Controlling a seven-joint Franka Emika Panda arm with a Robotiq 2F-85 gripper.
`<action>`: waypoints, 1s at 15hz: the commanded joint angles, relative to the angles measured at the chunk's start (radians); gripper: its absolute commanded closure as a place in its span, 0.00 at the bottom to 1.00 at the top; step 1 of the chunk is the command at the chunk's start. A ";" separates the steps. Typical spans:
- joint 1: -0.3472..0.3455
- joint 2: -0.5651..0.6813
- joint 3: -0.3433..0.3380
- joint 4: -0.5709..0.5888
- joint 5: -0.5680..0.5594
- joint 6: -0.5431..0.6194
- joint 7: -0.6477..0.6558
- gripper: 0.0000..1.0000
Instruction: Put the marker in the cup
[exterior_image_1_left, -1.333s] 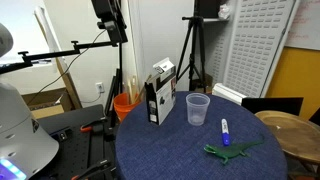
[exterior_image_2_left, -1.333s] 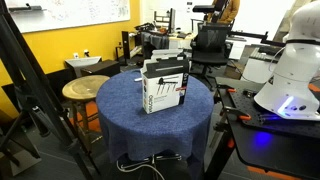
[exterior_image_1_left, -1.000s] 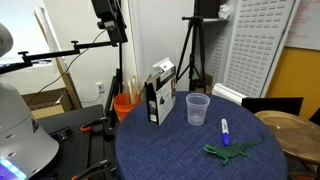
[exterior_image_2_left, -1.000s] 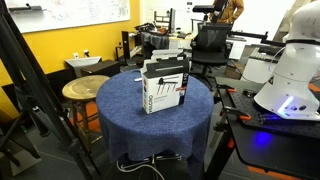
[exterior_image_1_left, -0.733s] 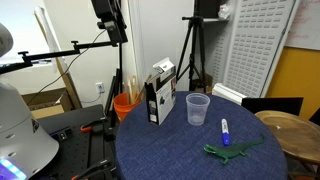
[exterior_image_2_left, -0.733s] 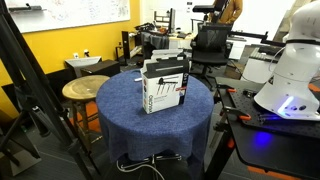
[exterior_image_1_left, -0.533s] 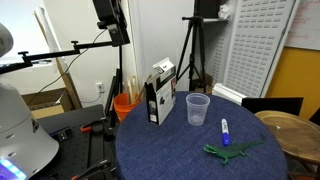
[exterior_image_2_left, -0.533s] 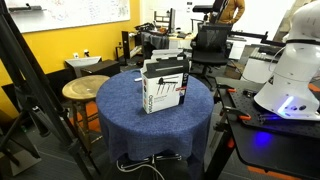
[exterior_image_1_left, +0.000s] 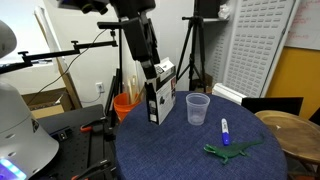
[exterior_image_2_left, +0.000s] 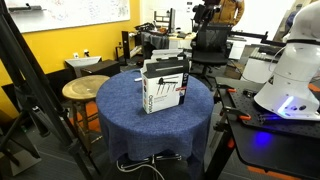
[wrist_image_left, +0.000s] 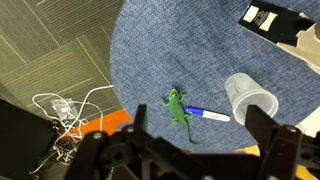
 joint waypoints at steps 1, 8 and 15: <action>-0.021 0.164 -0.034 0.045 0.036 0.118 -0.002 0.00; 0.018 0.464 -0.042 0.216 0.216 0.289 0.084 0.00; 0.085 0.723 -0.043 0.436 0.522 0.268 0.045 0.00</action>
